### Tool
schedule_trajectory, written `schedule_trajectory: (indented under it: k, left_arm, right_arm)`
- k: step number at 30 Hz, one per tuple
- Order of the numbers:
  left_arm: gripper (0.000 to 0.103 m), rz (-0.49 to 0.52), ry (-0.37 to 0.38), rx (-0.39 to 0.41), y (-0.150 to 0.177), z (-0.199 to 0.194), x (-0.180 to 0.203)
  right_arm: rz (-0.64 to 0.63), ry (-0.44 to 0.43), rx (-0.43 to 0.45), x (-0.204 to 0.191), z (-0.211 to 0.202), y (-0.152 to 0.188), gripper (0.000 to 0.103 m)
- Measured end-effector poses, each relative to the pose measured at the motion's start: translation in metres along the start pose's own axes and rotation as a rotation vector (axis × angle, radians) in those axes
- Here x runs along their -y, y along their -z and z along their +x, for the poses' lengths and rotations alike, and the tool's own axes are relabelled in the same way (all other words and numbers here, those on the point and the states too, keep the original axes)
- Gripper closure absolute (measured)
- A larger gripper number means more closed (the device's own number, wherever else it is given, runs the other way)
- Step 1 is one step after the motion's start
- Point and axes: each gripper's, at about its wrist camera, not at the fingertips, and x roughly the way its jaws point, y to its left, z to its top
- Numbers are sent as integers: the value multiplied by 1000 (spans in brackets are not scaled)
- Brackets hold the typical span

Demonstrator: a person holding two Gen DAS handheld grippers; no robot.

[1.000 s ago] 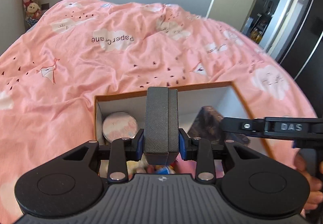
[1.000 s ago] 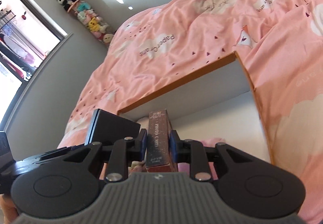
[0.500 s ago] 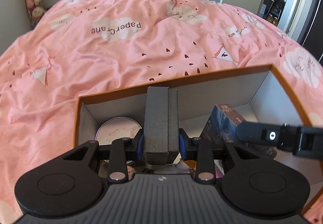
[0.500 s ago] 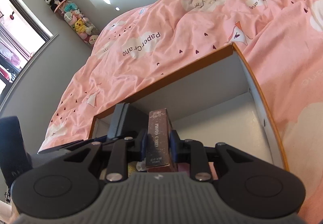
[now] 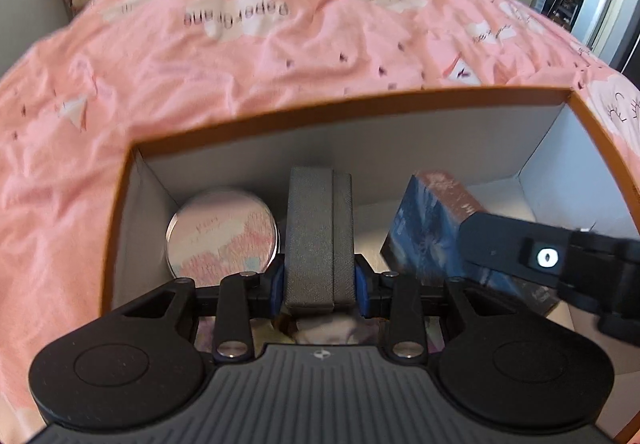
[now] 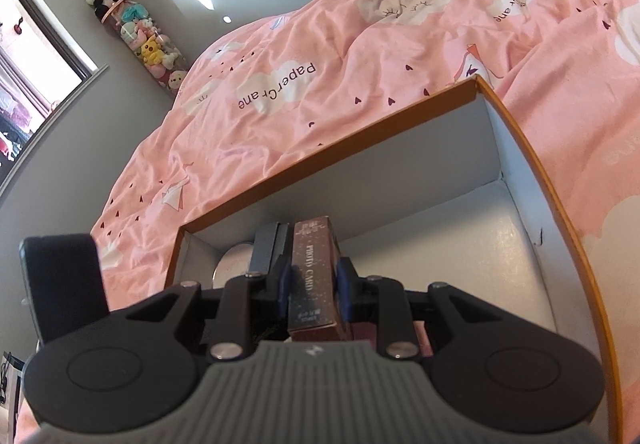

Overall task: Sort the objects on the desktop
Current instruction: 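Lower the black case and brown card box into the box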

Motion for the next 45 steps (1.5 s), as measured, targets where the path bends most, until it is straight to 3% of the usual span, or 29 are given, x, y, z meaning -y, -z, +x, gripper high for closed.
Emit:
schedule_trajectory:
  k: [4,9,14,19,24,33,38,45]
  left_arm:
    - [64,-46,30,-24,1,3,-10]
    - [63,-26,42,-23,4,-2,-12]
    - [54,-38,67,-11,2,-14,-17]
    - [54,-43,105,12,0,-25,-22]
    - [64,-39,130,36,1,-33,-26]
    - [72,-78,152,49,4,-36,-41]
    - [72,-95,156,60,6,-41,-49]
    - [72,-102,163,66,4,-45,-53]
  right_arm:
    - [-5,11,-10,0,1,2,72]
    - [-11,31,-23,2,5,6,72]
    - [-35,55,-32,1,7,7,72]
    - [15,3,-65,10,12,10,91]
    - [27,8,-61,15,15,7,95]
    - [65,15,-67,17,22,-7,85]
    - [81,134,-131,17,45,-21,85]
    - [35,205,-240,9,78,-23,88]
